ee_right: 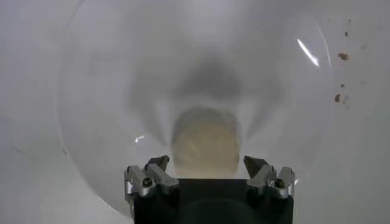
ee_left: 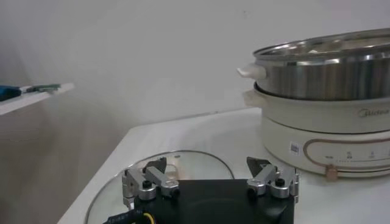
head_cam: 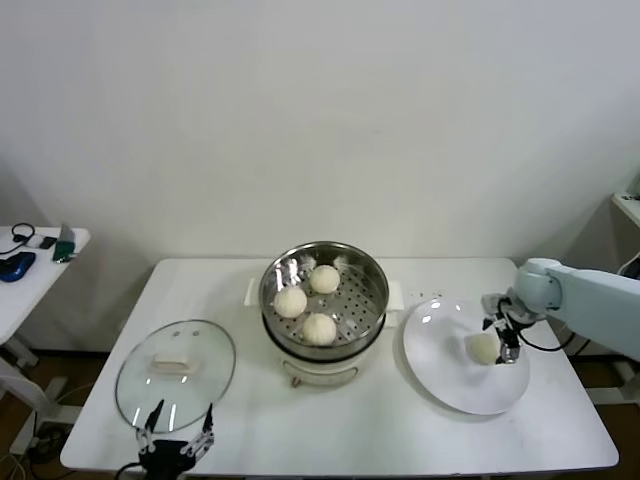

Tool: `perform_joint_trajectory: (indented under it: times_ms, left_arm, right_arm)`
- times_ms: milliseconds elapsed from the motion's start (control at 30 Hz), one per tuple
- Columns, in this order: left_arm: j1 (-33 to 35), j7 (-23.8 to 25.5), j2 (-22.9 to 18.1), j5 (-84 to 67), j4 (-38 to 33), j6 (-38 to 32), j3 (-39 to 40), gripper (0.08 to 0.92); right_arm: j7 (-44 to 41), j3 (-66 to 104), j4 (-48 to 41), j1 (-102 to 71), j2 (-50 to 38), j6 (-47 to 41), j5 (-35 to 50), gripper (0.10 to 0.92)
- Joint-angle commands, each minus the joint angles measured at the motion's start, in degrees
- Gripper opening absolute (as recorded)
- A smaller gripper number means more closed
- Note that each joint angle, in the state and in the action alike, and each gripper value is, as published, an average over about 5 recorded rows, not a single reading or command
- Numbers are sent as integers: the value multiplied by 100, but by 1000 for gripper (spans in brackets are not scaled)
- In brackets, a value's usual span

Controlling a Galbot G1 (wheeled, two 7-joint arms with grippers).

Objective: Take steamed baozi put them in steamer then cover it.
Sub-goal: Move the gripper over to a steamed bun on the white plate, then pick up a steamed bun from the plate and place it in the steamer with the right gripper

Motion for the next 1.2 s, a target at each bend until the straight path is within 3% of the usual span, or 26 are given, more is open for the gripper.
perform_joint_trajectory:
  times_ms: [33, 333, 567, 767, 933, 1200]
  left_arm:
    - [-8, -1, -3, -1, 4, -1, 10, 823]
    - [-9, -6, 12, 3, -17, -3, 31, 823]
    - [-57, -6, 38, 11, -5, -6, 110, 823]
    - [-94, -14, 69, -3, 27, -13, 163, 823]
    - [-101, -14, 93, -6, 12, -26, 212, 823]
    - [-69, -21, 112, -38, -20, -51, 191, 823]
  right_arm:
    - [68, 307, -317, -309, 142, -5, -45, 791]
    - [-157, -260, 288, 769, -68, 39, 456, 690]
    - [-402, -2107, 1311, 3746, 246, 84, 1901, 685]
    - [-464, -2279, 2123, 5245, 1071, -143, 3085, 687]
    - [-81, -1857, 2532, 5162, 1758, -527, 3752, 687]
    - [438, -1440, 2255, 3846, 2601, -850, 3676, 687]
